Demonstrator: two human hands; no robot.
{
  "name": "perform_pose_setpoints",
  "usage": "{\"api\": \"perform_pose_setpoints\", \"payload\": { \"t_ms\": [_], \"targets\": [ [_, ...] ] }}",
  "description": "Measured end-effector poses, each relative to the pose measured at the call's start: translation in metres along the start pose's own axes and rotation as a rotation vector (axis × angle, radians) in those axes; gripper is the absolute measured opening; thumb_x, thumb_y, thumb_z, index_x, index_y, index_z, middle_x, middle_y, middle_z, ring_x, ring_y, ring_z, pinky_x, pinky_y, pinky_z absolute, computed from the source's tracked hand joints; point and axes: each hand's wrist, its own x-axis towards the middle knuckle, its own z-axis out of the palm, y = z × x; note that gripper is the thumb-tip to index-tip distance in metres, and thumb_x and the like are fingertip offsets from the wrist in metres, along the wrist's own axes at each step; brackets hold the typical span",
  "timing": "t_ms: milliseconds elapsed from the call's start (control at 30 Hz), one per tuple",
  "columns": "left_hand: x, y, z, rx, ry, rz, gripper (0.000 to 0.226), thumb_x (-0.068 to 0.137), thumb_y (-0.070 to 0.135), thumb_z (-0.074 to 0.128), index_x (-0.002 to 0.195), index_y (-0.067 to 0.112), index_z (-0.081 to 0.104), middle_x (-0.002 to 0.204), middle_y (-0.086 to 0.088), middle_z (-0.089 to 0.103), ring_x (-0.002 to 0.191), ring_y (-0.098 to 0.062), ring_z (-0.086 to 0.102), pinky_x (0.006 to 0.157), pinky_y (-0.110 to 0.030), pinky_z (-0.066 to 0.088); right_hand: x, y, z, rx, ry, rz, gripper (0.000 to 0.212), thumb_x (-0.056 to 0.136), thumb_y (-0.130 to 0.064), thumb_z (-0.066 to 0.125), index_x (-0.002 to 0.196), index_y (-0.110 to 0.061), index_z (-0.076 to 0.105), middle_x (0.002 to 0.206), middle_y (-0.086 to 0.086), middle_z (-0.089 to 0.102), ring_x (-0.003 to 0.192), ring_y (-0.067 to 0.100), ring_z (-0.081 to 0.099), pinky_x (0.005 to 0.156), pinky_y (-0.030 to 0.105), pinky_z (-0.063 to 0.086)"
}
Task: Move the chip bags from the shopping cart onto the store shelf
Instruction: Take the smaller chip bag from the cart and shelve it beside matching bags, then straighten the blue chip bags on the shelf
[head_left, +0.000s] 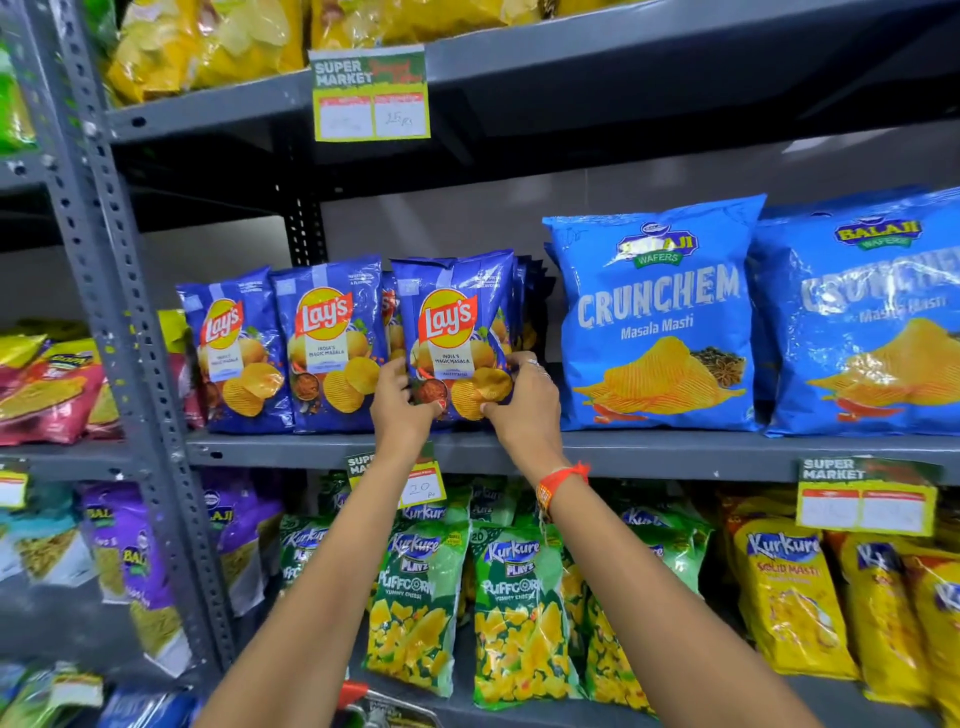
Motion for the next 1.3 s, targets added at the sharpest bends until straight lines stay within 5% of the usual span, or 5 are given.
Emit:
{"api": "perform_pose_setpoints", "payload": {
  "t_ms": [400,600,833,1000,1300],
  "targets": [
    [-0.041,0.019,0.01,-0.031,0.263,0.38,0.05,0.081,0.003,0.06,0.127,0.015,0.046,0.125,-0.002,0.051,0.11,-0.013,0.051,0.089,-0.017,0.044,-0.015,-0.006,-0.056,0.139,0.214,-0.112,0.055,0.075,-0.006,0.068,0.125,-0.014,0.047,0.12,0.011,0.057,0.108,0.023,0.056,0.091,0.041,0.051],
    [-0.071,0.061,0.063,-0.203,-0.053,0.456,0.04,0.081,0.01,0.065,0.119,0.014,0.052,0.109,0.006,0.059,0.099,-0.013,0.06,0.084,-0.022,0.05,-0.006,0.026,-0.146,0.097,0.577,-0.022,0.054,0.068,-0.006,0.066,0.119,-0.014,0.051,0.121,0.009,0.058,0.109,0.029,0.051,0.091,0.037,0.041],
    [-0.077,0.06,0.124,0.029,-0.339,0.261,0.098,0.061,0.002,0.081,0.138,0.004,0.021,0.131,0.0,0.042,0.117,-0.011,0.041,0.082,-0.006,0.035,0.01,0.077,-0.184,-0.106,0.178,0.166,0.093,0.067,-0.014,0.076,0.143,-0.002,0.023,0.146,0.021,0.037,0.135,0.035,0.035,0.107,0.042,0.034],
    [-0.065,0.047,0.126,0.138,-0.243,0.132,0.105,0.061,0.002,0.081,0.142,0.008,0.015,0.132,-0.019,0.054,0.123,-0.033,0.05,0.097,-0.04,0.041,0.007,0.092,-0.182,-0.168,0.063,0.184,0.089,0.071,-0.013,0.071,0.144,-0.011,0.021,0.125,0.018,0.056,0.118,0.038,0.049,0.087,0.047,0.047],
    [-0.074,0.043,0.125,0.117,-0.143,0.197,0.086,0.065,0.0,0.078,0.136,0.009,0.03,0.132,-0.014,0.054,0.119,-0.029,0.052,0.087,-0.028,0.038,0.01,0.1,-0.169,-0.124,0.122,0.111,0.081,0.07,-0.01,0.073,0.137,-0.013,0.027,0.106,0.015,0.06,0.108,0.039,0.052,0.075,0.046,0.049]
  ]
}}
